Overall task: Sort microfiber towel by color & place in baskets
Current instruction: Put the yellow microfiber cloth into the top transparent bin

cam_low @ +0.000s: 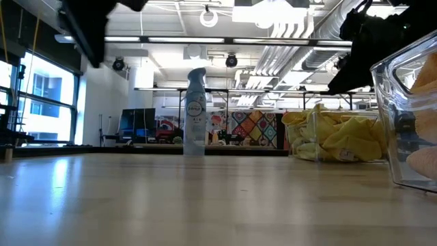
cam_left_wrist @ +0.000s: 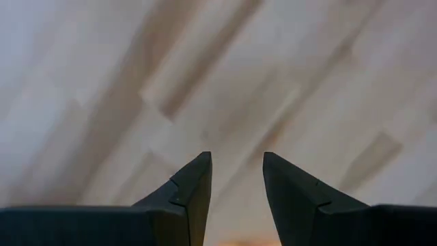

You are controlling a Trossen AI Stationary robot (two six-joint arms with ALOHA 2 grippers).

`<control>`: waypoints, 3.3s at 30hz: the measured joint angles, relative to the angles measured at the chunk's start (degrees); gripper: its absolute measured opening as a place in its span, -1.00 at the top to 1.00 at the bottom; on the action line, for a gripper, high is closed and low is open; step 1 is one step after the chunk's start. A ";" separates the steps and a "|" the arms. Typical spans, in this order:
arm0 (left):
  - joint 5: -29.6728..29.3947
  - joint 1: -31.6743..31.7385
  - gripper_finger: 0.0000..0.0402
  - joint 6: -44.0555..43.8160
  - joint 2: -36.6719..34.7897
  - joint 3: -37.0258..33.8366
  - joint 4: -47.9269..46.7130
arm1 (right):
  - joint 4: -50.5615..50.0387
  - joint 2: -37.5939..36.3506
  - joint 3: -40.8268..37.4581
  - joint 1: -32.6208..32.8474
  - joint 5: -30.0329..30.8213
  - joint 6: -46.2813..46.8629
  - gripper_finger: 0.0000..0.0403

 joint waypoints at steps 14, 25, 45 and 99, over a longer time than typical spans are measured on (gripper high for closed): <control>12.11 -19.87 0.41 -23.40 2.88 0.41 -1.65 | -2.41 0.00 0.00 -0.01 -0.35 3.45 0.22; 12.41 -28.74 0.41 -21.09 2.92 -7.81 4.44 | -2.10 0.00 0.00 -0.01 -0.50 4.30 0.22; 15.48 -21.77 0.99 -9.10 0.77 -14.42 6.39 | -1.95 0.00 0.00 -0.01 -0.44 2.90 0.22; 13.54 30.63 1.00 57.99 -2.68 20.13 30.09 | 34.08 43.78 33.35 -11.07 -13.26 -35.90 -0.29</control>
